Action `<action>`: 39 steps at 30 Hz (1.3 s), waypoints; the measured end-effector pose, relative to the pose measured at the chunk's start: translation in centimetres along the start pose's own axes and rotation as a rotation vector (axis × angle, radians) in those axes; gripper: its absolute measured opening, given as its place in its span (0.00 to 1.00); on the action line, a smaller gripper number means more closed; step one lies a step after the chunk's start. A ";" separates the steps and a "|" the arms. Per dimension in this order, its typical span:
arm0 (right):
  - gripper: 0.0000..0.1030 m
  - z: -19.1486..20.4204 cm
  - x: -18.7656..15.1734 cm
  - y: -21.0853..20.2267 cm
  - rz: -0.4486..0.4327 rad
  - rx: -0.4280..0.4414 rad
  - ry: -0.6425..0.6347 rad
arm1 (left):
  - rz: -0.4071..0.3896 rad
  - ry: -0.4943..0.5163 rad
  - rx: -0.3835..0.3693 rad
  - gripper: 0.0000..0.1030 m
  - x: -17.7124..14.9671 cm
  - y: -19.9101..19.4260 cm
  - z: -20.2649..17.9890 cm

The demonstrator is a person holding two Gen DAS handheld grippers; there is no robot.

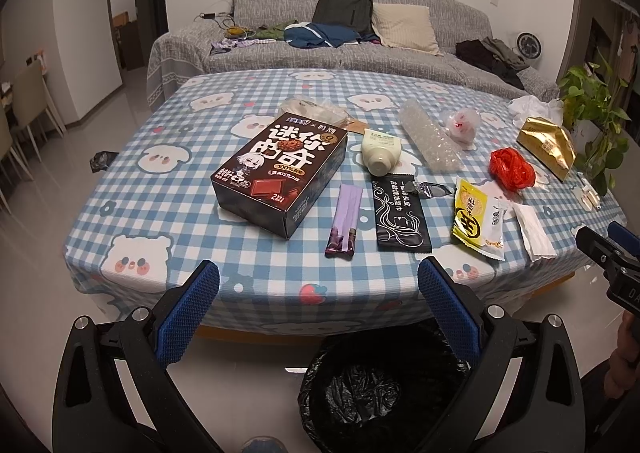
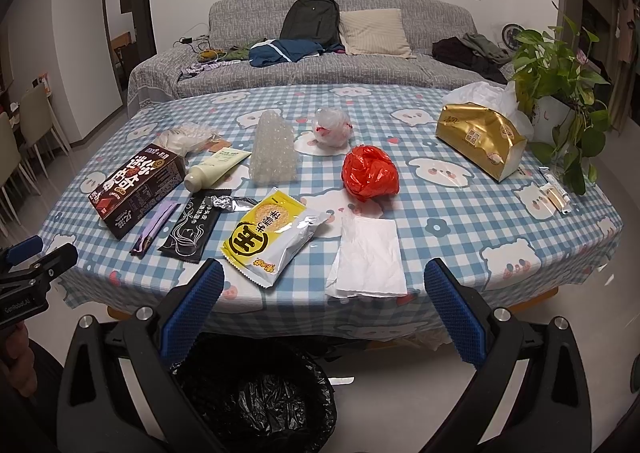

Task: Collect trash
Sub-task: 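Grasp the brown cookie box with the left tool while the right tool grasps the yellow snack bag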

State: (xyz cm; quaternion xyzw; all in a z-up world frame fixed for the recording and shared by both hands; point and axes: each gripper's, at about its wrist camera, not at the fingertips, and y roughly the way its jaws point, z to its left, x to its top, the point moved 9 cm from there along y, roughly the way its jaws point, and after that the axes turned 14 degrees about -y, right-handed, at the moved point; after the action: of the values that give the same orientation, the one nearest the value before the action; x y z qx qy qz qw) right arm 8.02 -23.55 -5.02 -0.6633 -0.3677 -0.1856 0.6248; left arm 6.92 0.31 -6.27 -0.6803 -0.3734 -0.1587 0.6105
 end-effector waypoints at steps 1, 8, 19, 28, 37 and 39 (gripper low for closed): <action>0.94 0.0 0.0 0.0 0.000 0.000 0.001 | 0.001 0.000 -0.001 0.94 0.0 0.0 0.0; 0.94 -0.1 0.2 0.1 0.001 0.001 0.001 | 0.005 0.001 0.002 0.94 0.5 0.4 0.2; 0.94 2.2 3.3 2.2 0.016 0.033 -0.028 | 0.033 0.011 0.030 0.94 3.7 3.3 1.4; 0.94 4.6 4.6 6.9 0.088 0.057 -0.048 | 0.097 0.040 0.039 0.94 6.6 8.4 2.0; 0.90 5.2 3.9 11.9 0.189 0.065 -0.045 | 0.150 0.041 0.034 0.94 8.0 13.1 2.4; 0.90 5.3 3.7 12.7 0.205 0.062 -0.047 | 0.150 0.053 0.040 0.94 8.3 13.8 2.3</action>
State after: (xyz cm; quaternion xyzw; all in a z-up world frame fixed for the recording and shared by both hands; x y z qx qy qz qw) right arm 18.45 -16.80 -11.94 -0.6819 -0.3182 -0.0936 0.6519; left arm 21.60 5.41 -11.01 -0.6895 -0.3083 -0.1230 0.6437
